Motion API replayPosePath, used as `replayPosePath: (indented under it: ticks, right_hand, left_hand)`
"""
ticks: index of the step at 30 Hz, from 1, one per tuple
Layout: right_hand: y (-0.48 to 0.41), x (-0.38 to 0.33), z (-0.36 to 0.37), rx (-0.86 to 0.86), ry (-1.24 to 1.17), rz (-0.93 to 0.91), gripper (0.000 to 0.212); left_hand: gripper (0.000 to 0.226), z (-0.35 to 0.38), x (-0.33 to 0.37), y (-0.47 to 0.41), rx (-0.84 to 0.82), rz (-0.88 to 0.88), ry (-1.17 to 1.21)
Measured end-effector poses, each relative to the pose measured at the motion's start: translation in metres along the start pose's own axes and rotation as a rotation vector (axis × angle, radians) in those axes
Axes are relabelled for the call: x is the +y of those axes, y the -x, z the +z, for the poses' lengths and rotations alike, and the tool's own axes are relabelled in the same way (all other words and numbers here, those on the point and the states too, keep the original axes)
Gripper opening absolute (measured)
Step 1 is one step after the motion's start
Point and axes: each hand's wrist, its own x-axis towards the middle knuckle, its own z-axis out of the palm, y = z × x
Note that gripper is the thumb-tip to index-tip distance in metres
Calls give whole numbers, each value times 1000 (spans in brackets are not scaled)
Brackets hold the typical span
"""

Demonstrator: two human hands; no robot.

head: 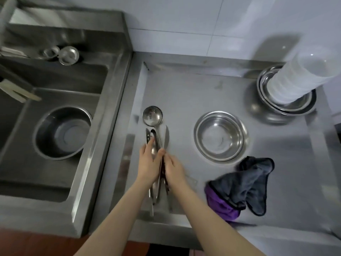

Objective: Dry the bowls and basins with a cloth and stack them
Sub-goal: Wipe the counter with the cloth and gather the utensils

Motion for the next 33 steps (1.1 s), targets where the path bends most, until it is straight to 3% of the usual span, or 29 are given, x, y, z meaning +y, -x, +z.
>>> replayPosePath:
  ticks: [7,11,13,16,19,22,25,31,33]
  right_hand:
    - [-3,22,-4,-150,152,54,34]
    - [5,20,-31,-194,344,-51,37]
    - [16,25,-58,-137,566,-181,40]
    - [37,46,-115,156,949,-351,53]
    - [53,72,-171,328,1170,-212,82]
    - [61,99,-200,265,1202,-94,95]
    - [60,112,-213,242,1187,-138,87]
    - [89,145,-285,301,1175,-220,35]
    - [107,165,-330,375,1192,-175,35]
  left_hand:
    - [63,-17,-26,3,-10,7,-172]
    - [65,-12,-27,13,-11,5,-355]
    - [69,-8,-24,18,33,-7,-460]
    - [64,8,-16,30,190,111,-512]
    - [55,42,0,50,218,269,-465]
    - [47,92,13,72,62,318,-425]
    - [44,146,19,86,-92,400,-438]
    - [49,234,31,91,-300,614,-548]
    - [52,260,33,88,-346,682,-603]
